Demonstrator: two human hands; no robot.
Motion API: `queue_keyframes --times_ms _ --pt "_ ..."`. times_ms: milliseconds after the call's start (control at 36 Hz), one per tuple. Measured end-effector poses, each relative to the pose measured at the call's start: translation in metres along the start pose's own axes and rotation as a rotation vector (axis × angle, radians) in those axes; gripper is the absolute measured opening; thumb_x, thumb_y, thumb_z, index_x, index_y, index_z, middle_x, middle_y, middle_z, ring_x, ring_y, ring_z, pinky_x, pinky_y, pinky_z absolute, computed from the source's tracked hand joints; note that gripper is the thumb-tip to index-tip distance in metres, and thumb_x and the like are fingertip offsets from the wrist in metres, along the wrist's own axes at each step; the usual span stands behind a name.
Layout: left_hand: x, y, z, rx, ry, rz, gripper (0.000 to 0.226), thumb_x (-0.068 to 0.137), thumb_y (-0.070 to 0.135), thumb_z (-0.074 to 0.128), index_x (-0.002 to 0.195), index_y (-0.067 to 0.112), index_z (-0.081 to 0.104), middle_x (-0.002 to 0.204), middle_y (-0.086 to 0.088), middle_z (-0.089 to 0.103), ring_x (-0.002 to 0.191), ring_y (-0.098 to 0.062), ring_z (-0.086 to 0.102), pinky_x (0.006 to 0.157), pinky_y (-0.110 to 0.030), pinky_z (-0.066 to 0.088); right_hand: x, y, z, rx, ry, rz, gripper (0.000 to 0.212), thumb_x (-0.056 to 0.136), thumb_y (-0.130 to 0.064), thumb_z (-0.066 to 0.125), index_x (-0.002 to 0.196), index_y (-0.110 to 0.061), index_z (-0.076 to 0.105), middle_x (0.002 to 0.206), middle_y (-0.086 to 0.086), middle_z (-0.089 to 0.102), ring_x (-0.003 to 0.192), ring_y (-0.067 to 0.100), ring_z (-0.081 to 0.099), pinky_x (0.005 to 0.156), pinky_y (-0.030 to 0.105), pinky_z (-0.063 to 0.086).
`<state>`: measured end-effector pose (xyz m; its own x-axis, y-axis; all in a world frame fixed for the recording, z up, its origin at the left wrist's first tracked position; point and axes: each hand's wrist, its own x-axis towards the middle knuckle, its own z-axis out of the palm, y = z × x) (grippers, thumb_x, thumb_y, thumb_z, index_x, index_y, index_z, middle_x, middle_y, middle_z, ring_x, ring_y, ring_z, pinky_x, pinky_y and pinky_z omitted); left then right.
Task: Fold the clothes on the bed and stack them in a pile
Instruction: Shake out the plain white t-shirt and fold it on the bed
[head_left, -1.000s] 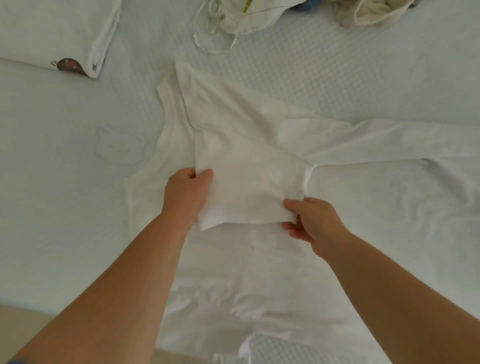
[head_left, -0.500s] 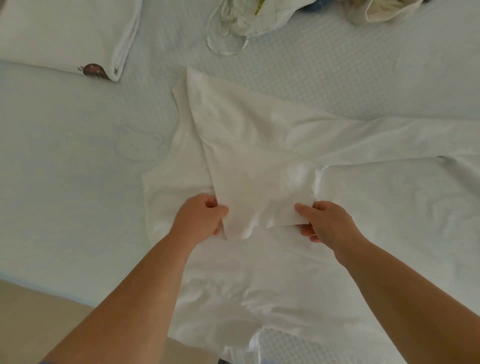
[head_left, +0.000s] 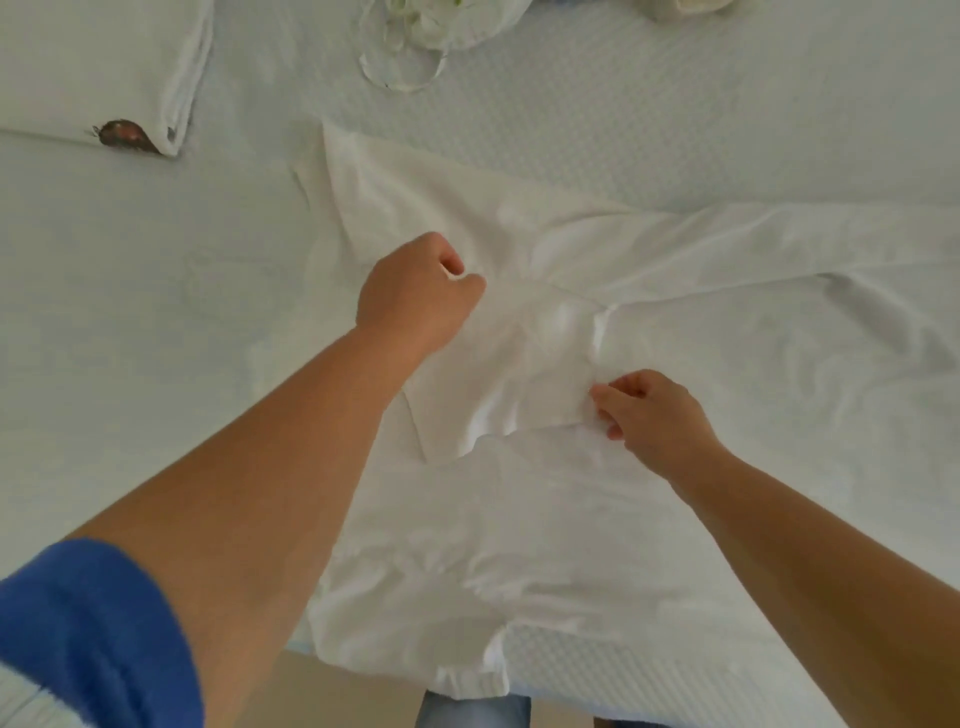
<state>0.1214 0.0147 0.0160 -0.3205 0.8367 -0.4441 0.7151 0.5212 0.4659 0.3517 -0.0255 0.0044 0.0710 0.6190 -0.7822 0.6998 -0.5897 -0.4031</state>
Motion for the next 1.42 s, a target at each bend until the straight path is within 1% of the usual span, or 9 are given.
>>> queue_keyframes --times_ms 194,472,694,778,889,1000,1056,1222,1417 --pt "-0.045 0.063 0.065 0.086 -0.187 0.373 0.029 0.081 0.034 0.061 0.108 0.023 0.062 0.102 0.000 0.059 0.099 -0.022 0.055 0.082 -0.030 0.040 0.010 0.027 -0.074 0.385 0.069 0.115 0.009 0.087 -0.023 0.063 0.082 -0.016 0.060 0.078 0.002 0.067 0.060 0.014 0.059 0.057 0.025 0.047" --pt "-0.014 0.099 0.120 0.312 0.080 0.441 0.037 0.074 0.029 0.069 0.109 0.017 0.067 0.106 -0.013 0.058 0.101 -0.034 0.051 0.083 -0.041 0.037 0.080 0.037 -0.180 1.092 0.256 0.182 0.013 0.090 -0.020 0.058 0.089 -0.008 0.055 0.085 0.008 0.063 0.073 0.018 0.064 0.063 0.025 0.054" --pt "-0.006 0.111 0.119 0.450 0.115 0.485 0.018 0.079 0.019 0.064 0.092 0.007 0.069 0.088 -0.020 0.060 0.084 -0.039 0.056 0.070 -0.043 0.040 0.098 0.049 -0.215 1.263 0.301 0.252 0.013 0.087 -0.019 0.064 0.088 -0.011 0.054 0.077 0.004 0.063 0.063 0.015 0.066 0.051 0.023 0.054" --pt "-0.005 0.113 0.116 0.513 0.124 0.519 0.018 0.076 0.013 0.066 0.091 0.003 0.069 0.083 -0.022 0.060 0.077 -0.040 0.058 0.064 -0.044 0.041 0.107 0.055 -0.228 1.247 0.301 0.299 0.016 0.084 -0.023 0.067 0.079 -0.016 0.053 0.060 -0.004 0.051 0.038 0.007 0.047 0.036 0.015 0.034" --pt "-0.010 0.109 0.121 0.603 0.139 0.527 0.032 0.071 0.008 0.064 0.102 0.002 0.064 0.089 -0.025 0.058 0.080 -0.042 0.056 0.063 -0.044 0.038 0.114 0.060 -0.238 1.164 0.307 0.271 0.028 0.083 -0.022 0.067 0.065 -0.020 0.046 0.053 -0.007 0.038 0.033 0.007 0.028 0.033 0.014 0.020" --pt "-0.011 0.111 0.127 0.640 0.150 0.499 0.033 0.076 0.002 0.057 0.110 0.003 0.059 0.099 -0.024 0.055 0.088 -0.042 0.052 0.066 -0.044 0.035 0.108 0.062 -0.242 1.286 0.319 0.222 0.010 0.077 -0.015 0.064 0.079 -0.016 0.054 0.069 -0.001 0.051 0.052 0.012 0.051 0.043 0.017 0.042" --pt "-0.010 0.114 0.126 0.637 0.159 0.481 0.034 0.079 0.001 0.054 0.112 0.006 0.059 0.102 -0.022 0.056 0.089 -0.041 0.052 0.064 -0.041 0.032 0.105 0.065 -0.244 1.456 0.294 0.132 0.017 0.077 -0.005 0.060 0.093 -0.007 0.056 0.087 0.009 0.060 0.075 0.023 0.064 0.059 0.036 0.057" --pt "-0.019 0.110 0.093 0.424 0.220 0.483 0.035 0.081 0.004 0.043 0.105 0.005 0.067 0.095 -0.020 0.064 0.091 -0.040 0.058 0.069 -0.045 0.046 0.091 0.071 -0.255 1.529 0.269 0.116 0.010 0.079 -0.003 0.059 0.088 -0.007 0.057 0.077 0.004 0.060 0.062 0.017 0.061 0.051 0.019 0.047" --pt "-0.055 0.110 0.060 0.251 0.333 0.570 0.037 0.073 0.000 0.042 0.094 0.004 0.072 0.088 -0.016 0.069 0.083 -0.038 0.061 0.067 -0.035 0.044 0.051 0.087 -0.253 1.588 0.450 0.100 0.019 0.075 -0.004 0.071 0.091 -0.008 0.061 0.072 0.001 0.066 0.062 0.014 0.066 0.056 0.020 0.050"
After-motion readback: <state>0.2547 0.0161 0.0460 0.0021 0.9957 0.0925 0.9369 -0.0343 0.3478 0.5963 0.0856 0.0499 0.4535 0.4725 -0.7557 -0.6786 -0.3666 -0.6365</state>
